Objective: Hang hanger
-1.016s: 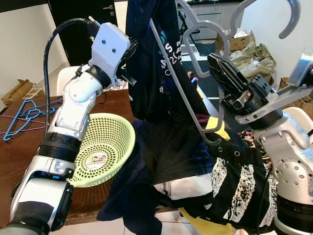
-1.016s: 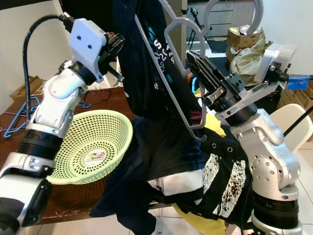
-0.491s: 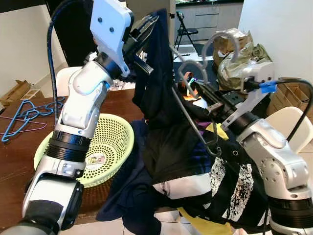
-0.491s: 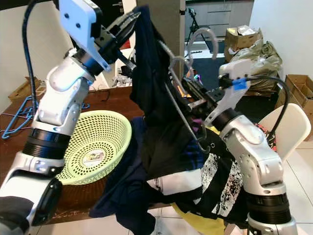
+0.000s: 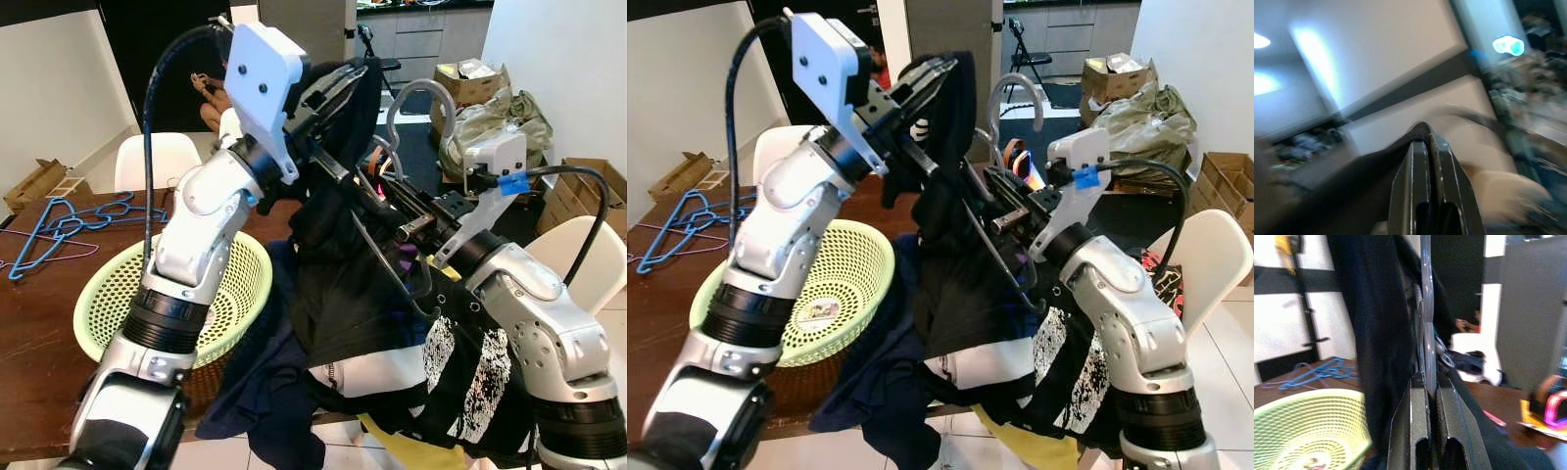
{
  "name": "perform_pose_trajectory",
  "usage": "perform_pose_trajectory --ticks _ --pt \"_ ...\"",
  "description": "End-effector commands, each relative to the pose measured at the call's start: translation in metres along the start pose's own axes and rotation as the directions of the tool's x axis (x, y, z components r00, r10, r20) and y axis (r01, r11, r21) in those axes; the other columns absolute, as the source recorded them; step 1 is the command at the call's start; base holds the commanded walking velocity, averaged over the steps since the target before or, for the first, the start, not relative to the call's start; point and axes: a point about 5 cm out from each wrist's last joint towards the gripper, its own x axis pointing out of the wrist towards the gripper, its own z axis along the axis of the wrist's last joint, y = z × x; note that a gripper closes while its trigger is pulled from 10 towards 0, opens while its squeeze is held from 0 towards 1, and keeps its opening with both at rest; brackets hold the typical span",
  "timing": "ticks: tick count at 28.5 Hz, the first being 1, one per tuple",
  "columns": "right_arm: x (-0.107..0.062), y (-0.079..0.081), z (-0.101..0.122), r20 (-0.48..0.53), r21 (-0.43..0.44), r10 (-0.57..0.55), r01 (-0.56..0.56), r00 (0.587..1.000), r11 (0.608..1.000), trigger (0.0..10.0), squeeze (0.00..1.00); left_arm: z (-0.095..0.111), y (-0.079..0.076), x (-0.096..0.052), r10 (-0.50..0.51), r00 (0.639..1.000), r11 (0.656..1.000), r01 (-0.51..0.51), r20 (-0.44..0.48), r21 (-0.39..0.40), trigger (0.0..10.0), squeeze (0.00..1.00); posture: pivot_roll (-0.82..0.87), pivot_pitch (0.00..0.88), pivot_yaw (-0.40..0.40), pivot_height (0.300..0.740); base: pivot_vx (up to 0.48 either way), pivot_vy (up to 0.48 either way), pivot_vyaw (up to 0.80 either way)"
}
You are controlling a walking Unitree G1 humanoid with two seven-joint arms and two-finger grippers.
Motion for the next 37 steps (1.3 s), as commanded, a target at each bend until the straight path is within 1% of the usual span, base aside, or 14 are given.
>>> perform_pose_trajectory --ticks 1,7,12,14,15,17,18,19,20,22,23,24,27,37 --pt "0.004 -0.003 -0.004 -0.023 0.014 -0.030 0.031 0.999 0.999 10.0 0.00 -0.004 -0.021 0.001 -0.127 0.992 0.989 0.126 -0.007 -0.077 0.0 0.00 -0.03 0.000 0.014 0.740 0.000 0.000 0.00" --pt "0.006 -0.022 -0.001 -0.001 0.067 -0.141 0.141 0.990 0.988 10.0 0.00 -0.029 -0.063 -0.036 -0.355 0.928 0.906 0.311 -0.115 -0.288 0.0 0.00 -0.01 0.000 0.007 0.740 0.000 0.000 0.00" --pt "0.006 -0.023 0.001 0.014 0.074 -0.147 0.146 0.989 0.986 10.0 0.00 -0.035 -0.060 -0.044 -0.347 0.922 0.917 0.295 -0.170 -0.270 0.0 0.00 -0.01 0.000 0.007 0.740 0.000 0.000 0.00" --pt "0.006 -0.024 0.004 0.031 0.078 -0.151 0.148 0.988 0.986 10.0 0.00 -0.037 -0.051 -0.050 -0.313 0.924 0.937 0.263 -0.220 -0.229 1.1 0.00 -0.01 0.000 0.007 0.740 0.000 0.000 0.00" --pt "0.006 -0.025 0.007 0.050 0.084 -0.154 0.149 0.987 0.985 10.0 0.00 -0.039 -0.038 -0.056 -0.260 0.928 0.960 0.219 -0.268 -0.172 7.7 0.00 -0.01 0.000 0.007 0.740 0.000 0.000 0.00" --pt "0.006 -0.026 0.009 0.062 0.087 -0.156 0.150 0.986 0.985 10.0 0.00 -0.040 -0.029 -0.060 -0.222 0.929 0.973 0.190 -0.297 -0.132 7.7 0.00 -0.02 0.000 0.012 0.740 0.000 0.000 0.00" --pt "0.005 -0.027 0.012 0.083 0.092 -0.157 0.149 0.984 0.985 10.0 0.00 -0.037 -0.010 -0.066 -0.144 0.931 0.989 0.129 -0.335 -0.067 10.0 0.00 -0.01 0.000 0.014 0.740 0.000 0.000 0.00" --pt "0.005 -0.027 0.012 0.083 0.092 -0.157 0.149 0.984 0.985 10.0 0.00 -0.037 -0.010 -0.066 -0.144 0.931 0.989 0.129 -0.335 -0.067 10.0 0.00 -0.01 0.000 0.014 0.740 0.000 0.000 0.00" --pt "0.004 -0.028 0.014 0.098 0.091 -0.158 0.149 0.983 0.985 10.0 0.00 -0.032 0.009 -0.072 -0.066 0.932 0.997 0.072 -0.357 0.003 10.0 0.27 -0.01 0.000 0.014 0.740 0.000 0.000 0.00" --pt "0.003 -0.029 0.016 0.106 0.090 -0.159 0.150 0.982 0.985 10.0 0.00 -0.027 0.021 -0.077 -0.019 0.929 0.998 0.038 -0.369 0.044 10.0 0.27 -0.01 0.000 0.014 0.740 0.000 0.000 0.00" --pt "0.002 -0.030 0.017 0.117 0.090 -0.156 0.146 0.981 0.985 10.0 0.00 -0.018 0.038 -0.082 0.053 0.928 0.994 -0.016 -0.368 0.105 10.0 0.88 -0.01 0.000 0.012 0.740 0.000 0.000 0.00" --pt "0.001 -0.030 0.018 0.126 0.087 -0.152 0.142 0.980 0.986 10.0 0.00 -0.007 0.051 -0.087 0.114 0.926 0.985 -0.059 -0.360 0.159 10.0 1.00 -0.01 0.000 0.010 0.740 0.000 0.000 0.00" --pt "0.000 -0.032 0.022 0.152 0.088 -0.145 0.133 0.978 0.987 10.0 0.00 0.010 0.068 -0.093 0.191 0.921 0.967 -0.117 -0.341 0.226 10.0 1.00 0.00 0.000 0.007 0.740 0.000 0.000 0.00" --pt "-0.007 -0.030 0.031 0.213 0.014 -0.036 0.034 0.976 0.999 10.0 0.00 0.023 0.064 -0.094 0.115 0.930 0.975 -0.038 -0.348 0.220 10.0 1.00 0.01 0.000 0.000 0.740 0.000 0.000 0.00"
